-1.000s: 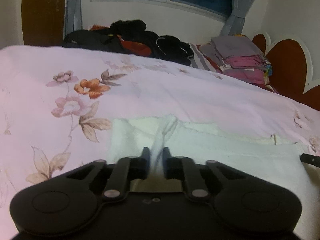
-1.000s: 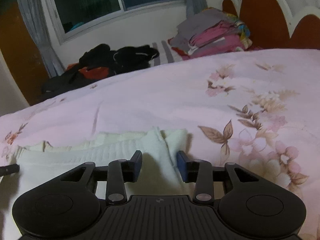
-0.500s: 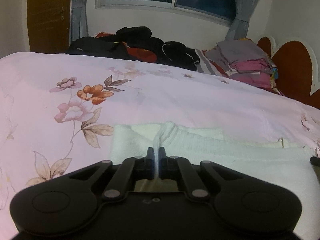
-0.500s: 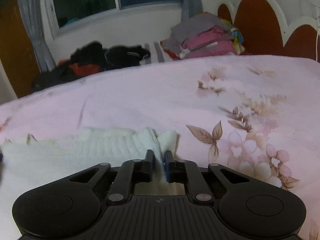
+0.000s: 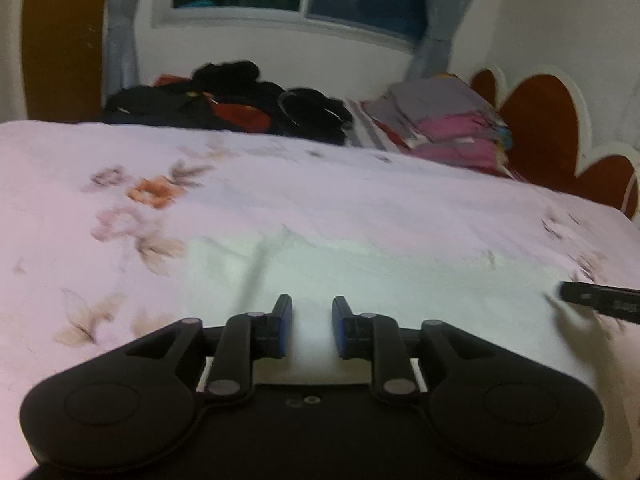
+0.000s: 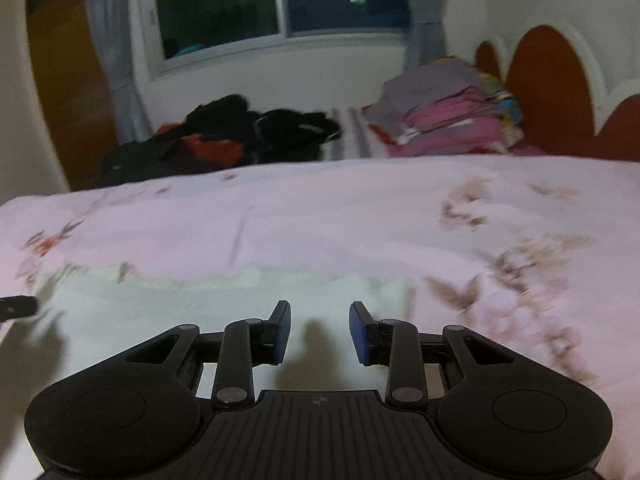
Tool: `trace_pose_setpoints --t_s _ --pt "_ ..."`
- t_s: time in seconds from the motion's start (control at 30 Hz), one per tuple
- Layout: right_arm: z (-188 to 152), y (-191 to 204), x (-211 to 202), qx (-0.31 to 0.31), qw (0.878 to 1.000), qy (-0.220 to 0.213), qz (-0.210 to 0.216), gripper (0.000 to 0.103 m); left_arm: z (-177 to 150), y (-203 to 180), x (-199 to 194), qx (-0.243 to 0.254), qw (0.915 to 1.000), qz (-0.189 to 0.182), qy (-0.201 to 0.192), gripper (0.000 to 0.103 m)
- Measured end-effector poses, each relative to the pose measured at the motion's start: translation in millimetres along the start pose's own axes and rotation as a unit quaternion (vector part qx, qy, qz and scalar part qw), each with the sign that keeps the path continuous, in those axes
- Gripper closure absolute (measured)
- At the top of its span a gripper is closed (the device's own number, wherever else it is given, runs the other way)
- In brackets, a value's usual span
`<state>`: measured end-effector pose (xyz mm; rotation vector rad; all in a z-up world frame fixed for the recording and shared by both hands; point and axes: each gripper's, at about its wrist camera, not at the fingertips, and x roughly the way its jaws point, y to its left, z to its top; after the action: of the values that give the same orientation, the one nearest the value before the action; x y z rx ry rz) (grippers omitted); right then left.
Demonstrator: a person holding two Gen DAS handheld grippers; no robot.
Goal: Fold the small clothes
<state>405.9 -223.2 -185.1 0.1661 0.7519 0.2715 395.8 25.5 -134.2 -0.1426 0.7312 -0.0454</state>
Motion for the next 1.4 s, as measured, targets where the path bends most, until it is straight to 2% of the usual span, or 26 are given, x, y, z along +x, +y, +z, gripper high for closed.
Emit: trace_pose_setpoints --t_s 0.17,0.27,0.43,0.5,0.57,0.87,1.1,1.3,1.4 --pt "-14.0 19.4 6.7 -0.018 0.999 0.018 0.020 0.070 -9.6 -0.4 13.6 0.000 0.9997 0.004 0.023 0.081" --pt "-21.5 21.0 12.6 -0.043 0.999 0.022 -0.004 0.070 -11.9 11.8 15.6 -0.012 0.9997 0.008 0.022 0.081" --pt "-21.8 6.9 6.0 -0.004 1.000 0.020 -0.008 0.070 -12.1 17.4 11.5 -0.021 0.9994 0.010 0.025 0.083" --pt "-23.8 12.0 -0.4 -0.014 1.000 0.018 -0.002 0.070 -13.4 13.0 12.1 -0.007 0.9996 0.016 0.023 0.084" --pt "-30.3 16.7 4.2 -0.038 0.999 0.027 -0.015 0.070 -12.6 10.6 12.6 -0.003 0.9995 0.021 0.025 0.084" --pt "-31.3 17.4 -6.4 -0.010 0.999 0.025 -0.021 0.070 -10.2 9.7 10.8 -0.002 0.9988 0.026 0.042 0.083" --pt "-38.2 52.3 -23.7 -0.018 0.999 0.026 0.017 0.070 -13.4 8.1 3.4 -0.001 0.9985 0.025 0.049 0.080" --pt "-54.1 71.0 -15.7 -0.042 0.998 0.042 -0.002 0.070 -23.9 5.7 -12.9 0.024 0.9981 0.016 0.054 0.074" --pt "-50.7 73.6 -18.4 -0.028 0.998 0.048 -0.007 0.070 -29.2 8.6 -18.2 0.030 0.9980 0.013 0.054 0.073"
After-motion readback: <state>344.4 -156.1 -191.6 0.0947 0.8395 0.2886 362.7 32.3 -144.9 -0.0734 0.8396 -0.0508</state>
